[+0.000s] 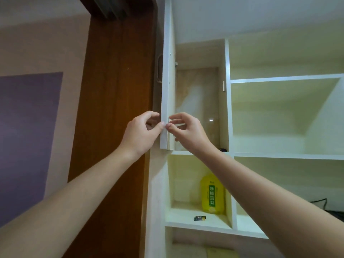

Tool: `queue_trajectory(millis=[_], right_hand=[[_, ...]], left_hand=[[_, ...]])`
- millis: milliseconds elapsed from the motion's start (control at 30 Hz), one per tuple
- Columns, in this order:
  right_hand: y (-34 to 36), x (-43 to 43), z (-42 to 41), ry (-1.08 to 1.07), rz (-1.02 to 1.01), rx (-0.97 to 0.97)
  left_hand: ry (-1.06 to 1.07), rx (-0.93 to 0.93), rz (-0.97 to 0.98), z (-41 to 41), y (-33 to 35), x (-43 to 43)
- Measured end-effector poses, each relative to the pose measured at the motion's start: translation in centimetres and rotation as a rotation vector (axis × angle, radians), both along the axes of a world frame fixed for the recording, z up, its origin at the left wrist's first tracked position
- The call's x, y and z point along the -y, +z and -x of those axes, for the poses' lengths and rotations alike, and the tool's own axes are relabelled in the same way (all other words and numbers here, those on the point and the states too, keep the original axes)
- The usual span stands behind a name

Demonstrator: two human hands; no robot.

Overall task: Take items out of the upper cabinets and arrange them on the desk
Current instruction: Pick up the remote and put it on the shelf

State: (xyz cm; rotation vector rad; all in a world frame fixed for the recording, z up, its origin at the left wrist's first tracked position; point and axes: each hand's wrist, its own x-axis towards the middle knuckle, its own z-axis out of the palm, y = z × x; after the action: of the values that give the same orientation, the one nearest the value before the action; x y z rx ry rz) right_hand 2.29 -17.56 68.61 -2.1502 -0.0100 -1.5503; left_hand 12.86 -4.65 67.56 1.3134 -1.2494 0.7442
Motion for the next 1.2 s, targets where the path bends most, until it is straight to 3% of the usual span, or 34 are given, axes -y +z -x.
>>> queue_trajectory(millis=[367,567,767,933,1200], right_hand=[[0.5,1.6,1.5,-0.067,0.046,-0.037],[0.7,4.8,4.7,-0.204,0.073,-0.074],[-0.1,8.2,8.9,-0.337,0.057,-0.104],[-1.2,10.4,12.8,-0.447,0.091,-0.164],[-3.9,13.5,16.6,-0.497,0.086,-0.259]], left_hand=[[0.009,0.077,0.038,0.4,0.1,-0.1],[0.156,0.318,0.145,3.2,0.2,0.4],[0.182,0.474,-0.067,6.2,0.3,3.5],[0.226,0.462,-0.271,6.4,-0.4,7.8],[0.2,0.361,-0.411,3.9,-3.9,13.1]])
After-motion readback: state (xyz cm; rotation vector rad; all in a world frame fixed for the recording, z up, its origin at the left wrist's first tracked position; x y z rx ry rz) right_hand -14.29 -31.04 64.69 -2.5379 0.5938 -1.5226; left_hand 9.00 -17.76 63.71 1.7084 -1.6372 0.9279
